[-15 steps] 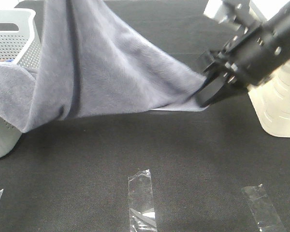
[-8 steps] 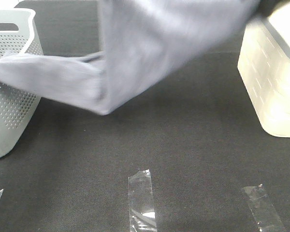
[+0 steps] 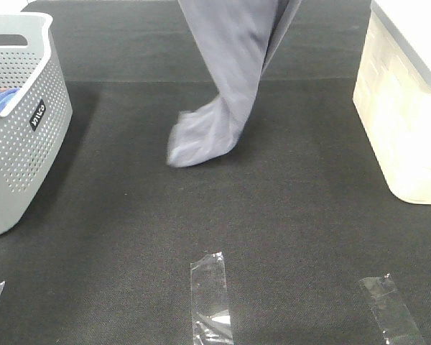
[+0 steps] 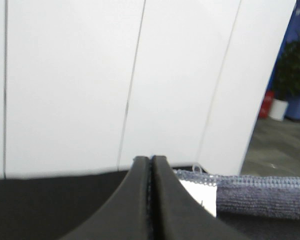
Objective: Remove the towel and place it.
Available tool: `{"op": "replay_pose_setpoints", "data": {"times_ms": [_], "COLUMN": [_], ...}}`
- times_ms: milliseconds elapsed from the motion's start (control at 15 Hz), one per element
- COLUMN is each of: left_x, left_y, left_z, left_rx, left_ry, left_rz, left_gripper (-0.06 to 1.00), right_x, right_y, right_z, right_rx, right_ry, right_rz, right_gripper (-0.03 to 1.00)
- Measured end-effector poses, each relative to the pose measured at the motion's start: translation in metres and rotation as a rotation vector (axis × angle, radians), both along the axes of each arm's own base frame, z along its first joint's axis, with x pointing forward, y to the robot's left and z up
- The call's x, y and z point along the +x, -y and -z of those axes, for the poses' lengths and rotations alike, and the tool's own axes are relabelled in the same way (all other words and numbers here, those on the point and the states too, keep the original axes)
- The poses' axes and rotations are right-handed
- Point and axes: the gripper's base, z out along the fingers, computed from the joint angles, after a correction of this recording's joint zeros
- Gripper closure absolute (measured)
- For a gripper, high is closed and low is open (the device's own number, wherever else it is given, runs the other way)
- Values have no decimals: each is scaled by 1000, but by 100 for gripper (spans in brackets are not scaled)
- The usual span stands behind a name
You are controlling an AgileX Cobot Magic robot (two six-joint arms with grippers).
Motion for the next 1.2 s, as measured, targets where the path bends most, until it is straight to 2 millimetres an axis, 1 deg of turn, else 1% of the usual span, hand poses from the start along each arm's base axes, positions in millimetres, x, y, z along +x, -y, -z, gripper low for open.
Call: {"op": "replay_pose_setpoints", "data": {"times_ms": [67, 133, 200, 267, 400, 467, 533, 600, 733, 800, 1000, 1067, 1133, 1200], "left_x": [-3, -6, -8, -8, -9, -11, -11, -13, -20, -28, -34, -33, -28, -19], "left_y": [-2, -3, -2, 0, 8, 10, 11, 12, 14, 13, 11, 12, 12, 13], "left_z": [-17, -29, -33, -31, -14, -6, -3, 4, 21, 38, 68, 77, 86, 95], "left_rx": [27, 72, 132, 213, 372, 445, 473, 512, 543, 563, 552, 548, 552, 554], "left_ry": [70, 121, 140, 127, 16, -44, -67, -124, -314, -512, -804, -865, -889, -875], "left_rz": [-17, -26, -19, 5, 112, 161, 178, 215, 305, 360, 402, 401, 392, 365], "left_gripper": [94, 94, 94, 94, 94, 94, 94, 94, 94, 94, 94, 94, 94, 94], "right_x": [-1, -1, -1, 1, 9, 14, 17, 19, 16, 8, 0, 0, 6, 15], "right_y": [-2, -3, -2, -1, 2, 2, 2, 2, 2, -2, -9, -10, -12, -13], "right_z": [-9, -13, -12, -5, 18, 34, 42, 54, 73, 84, 105, 115, 124, 134], "right_rx": [2, 5, 2, 1, -2, -8, -9, -11, 15, 18, 20, 6, -3, -19], "right_ry": [70, 100, 86, 27, -152, -245, -295, -383, -560, -708, -935, -1005, -1028, -1010], "right_rz": [-25, -36, -29, -6, 57, 84, 97, 120, 149, 113, 74, 78, 80, 87], "right_gripper": [97, 97, 97, 97, 97, 97, 97, 97, 97, 97, 97, 97, 97, 97]}}
